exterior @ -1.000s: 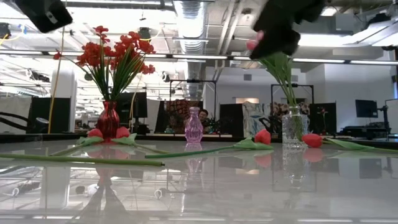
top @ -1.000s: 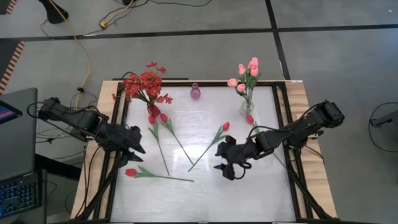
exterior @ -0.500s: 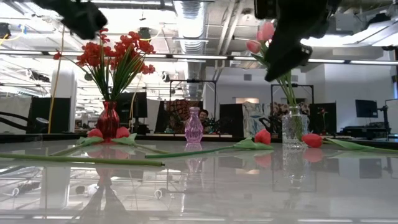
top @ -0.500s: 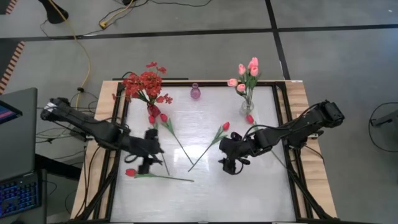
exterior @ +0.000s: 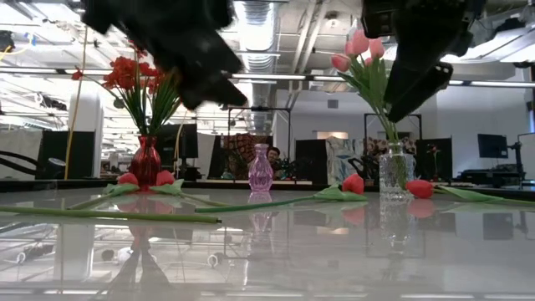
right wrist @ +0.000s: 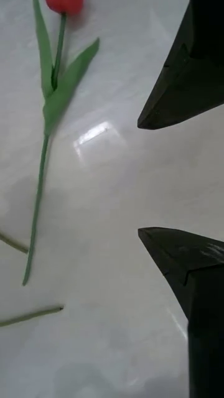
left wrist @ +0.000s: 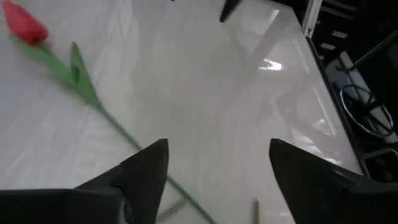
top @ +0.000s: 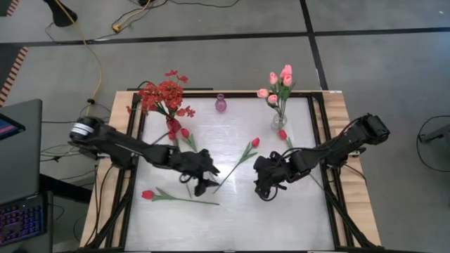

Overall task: Sort flowers into vase by color
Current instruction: Put the top middle red tulip into the purple vase

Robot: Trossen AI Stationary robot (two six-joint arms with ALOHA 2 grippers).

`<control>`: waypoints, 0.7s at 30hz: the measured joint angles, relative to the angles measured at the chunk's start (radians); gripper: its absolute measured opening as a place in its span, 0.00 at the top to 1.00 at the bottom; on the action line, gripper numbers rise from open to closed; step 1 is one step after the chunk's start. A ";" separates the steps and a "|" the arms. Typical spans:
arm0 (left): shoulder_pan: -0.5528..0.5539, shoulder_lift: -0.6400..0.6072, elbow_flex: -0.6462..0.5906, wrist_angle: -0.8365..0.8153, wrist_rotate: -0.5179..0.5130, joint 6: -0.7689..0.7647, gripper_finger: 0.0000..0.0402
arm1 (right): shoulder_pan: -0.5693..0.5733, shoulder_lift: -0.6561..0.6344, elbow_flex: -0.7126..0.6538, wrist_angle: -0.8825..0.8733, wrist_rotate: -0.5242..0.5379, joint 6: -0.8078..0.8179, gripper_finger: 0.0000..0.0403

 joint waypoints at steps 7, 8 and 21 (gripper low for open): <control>0.065 0.192 0.039 0.143 -0.047 0.093 0.19 | 0.058 0.000 0.000 -0.014 0.008 0.081 0.26; 0.071 0.217 0.055 0.130 -0.071 0.105 0.18 | 0.065 0.000 0.000 -0.015 0.012 0.090 0.26; 0.050 0.517 0.265 0.045 -0.295 -0.075 0.23 | 0.071 0.000 0.000 -0.018 0.036 0.123 0.26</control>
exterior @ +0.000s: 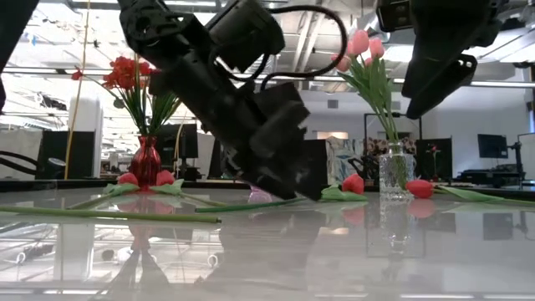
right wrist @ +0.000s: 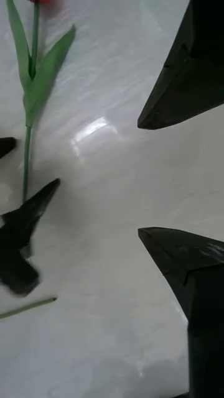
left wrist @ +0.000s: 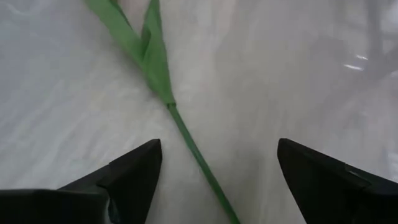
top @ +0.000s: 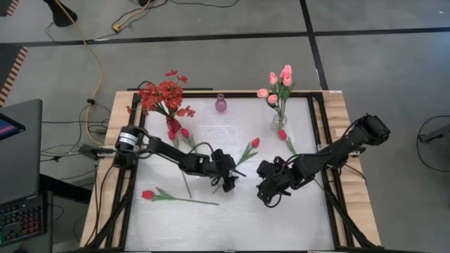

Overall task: Sort flowers into vase by color
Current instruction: Put the top middle red tulip into the purple vase

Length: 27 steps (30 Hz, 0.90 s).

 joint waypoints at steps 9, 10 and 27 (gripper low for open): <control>-0.043 0.085 0.031 0.017 -0.186 -0.020 0.38 | 0.000 0.000 0.000 0.000 0.012 0.012 0.26; -0.045 0.085 0.031 0.014 -0.189 -0.025 0.42 | 0.000 0.000 0.000 0.000 0.012 0.015 0.26; -0.018 -0.028 0.018 -0.127 -0.109 0.100 1.00 | 0.034 0.000 -0.001 0.018 0.013 0.047 0.26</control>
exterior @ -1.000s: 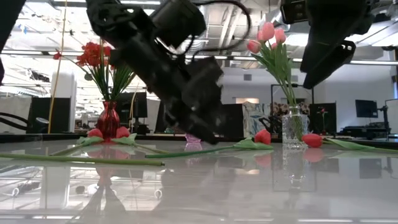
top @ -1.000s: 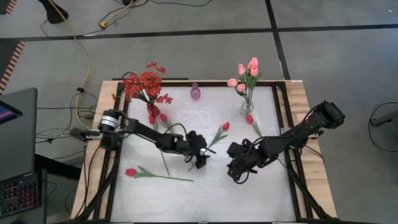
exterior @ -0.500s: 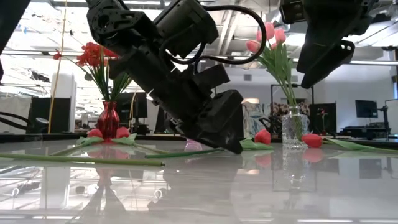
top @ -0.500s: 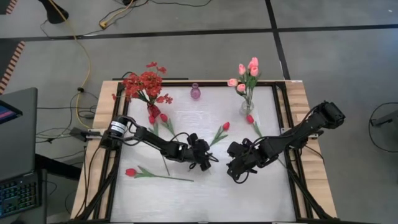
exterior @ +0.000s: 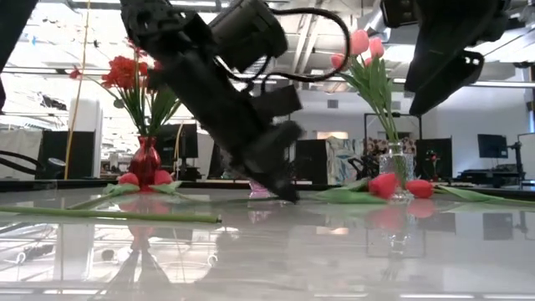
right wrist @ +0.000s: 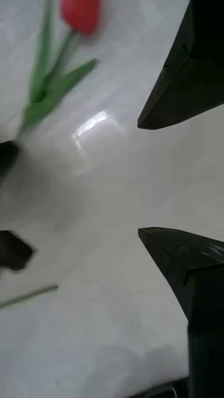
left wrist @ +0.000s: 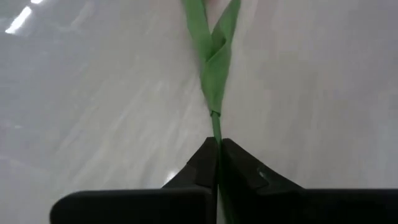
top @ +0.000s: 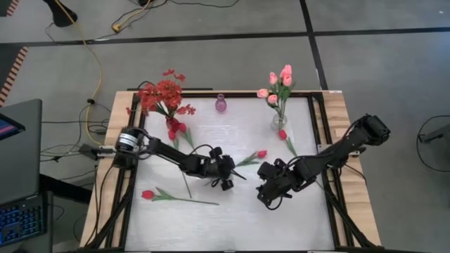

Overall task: Sort flowers into vase by color
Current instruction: Put the top middle red tulip into the purple vase

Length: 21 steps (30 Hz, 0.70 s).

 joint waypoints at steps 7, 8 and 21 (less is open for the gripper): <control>0.000 -0.320 -0.094 0.106 -0.028 0.097 1.00 | 0.089 0.000 0.000 0.049 0.093 0.008 0.26; 0.004 -0.371 -0.139 0.145 -0.027 0.097 1.00 | 0.106 0.000 0.000 0.066 0.120 -0.004 0.26; 0.042 -0.634 -0.750 1.427 0.387 -0.017 1.00 | 0.094 0.000 0.000 0.703 0.476 -0.668 0.26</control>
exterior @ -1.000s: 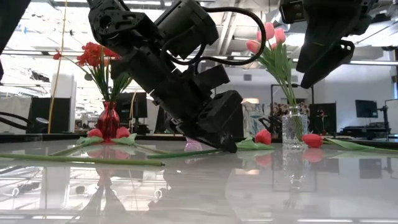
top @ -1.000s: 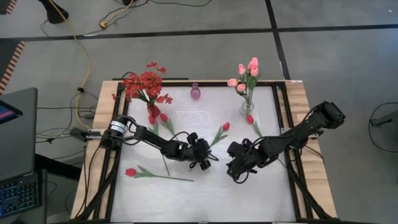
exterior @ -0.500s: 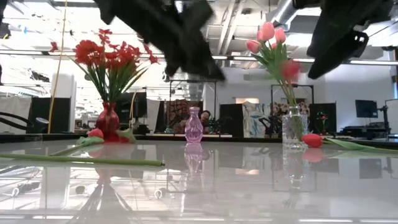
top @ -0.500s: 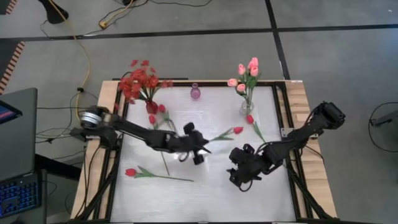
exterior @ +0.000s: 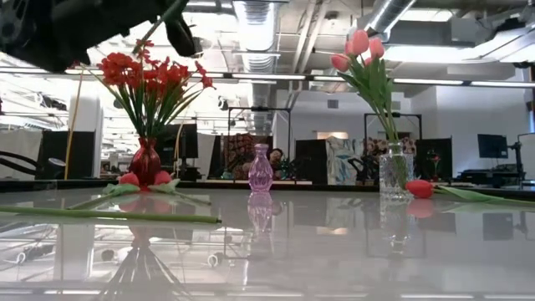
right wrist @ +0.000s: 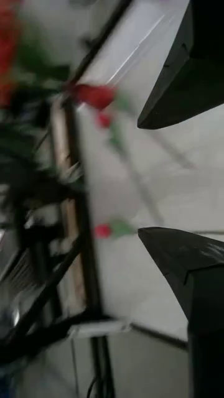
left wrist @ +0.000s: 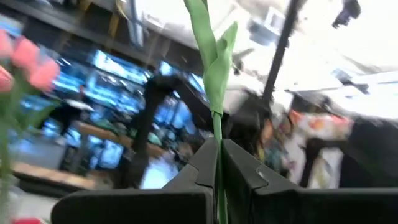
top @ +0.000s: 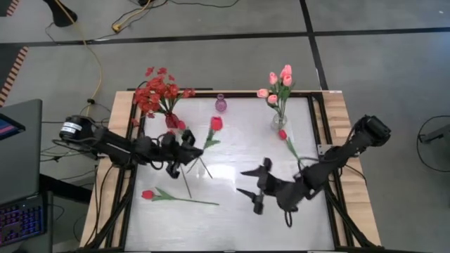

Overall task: Sort flowers into vase by color
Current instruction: Put the top middle red tulip into the purple vase

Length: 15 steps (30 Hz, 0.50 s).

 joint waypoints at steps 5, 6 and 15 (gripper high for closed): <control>-0.038 0.080 0.053 0.042 0.132 0.018 1.00 | -0.139 0.029 0.000 0.284 -0.277 -0.231 0.26; -0.043 0.096 0.068 0.038 0.145 0.025 1.00 | -0.165 0.043 0.000 0.338 -0.315 -0.260 0.26; -0.048 0.167 0.151 0.012 0.238 0.032 1.00 | -0.283 0.162 0.000 0.582 -0.610 -0.333 0.26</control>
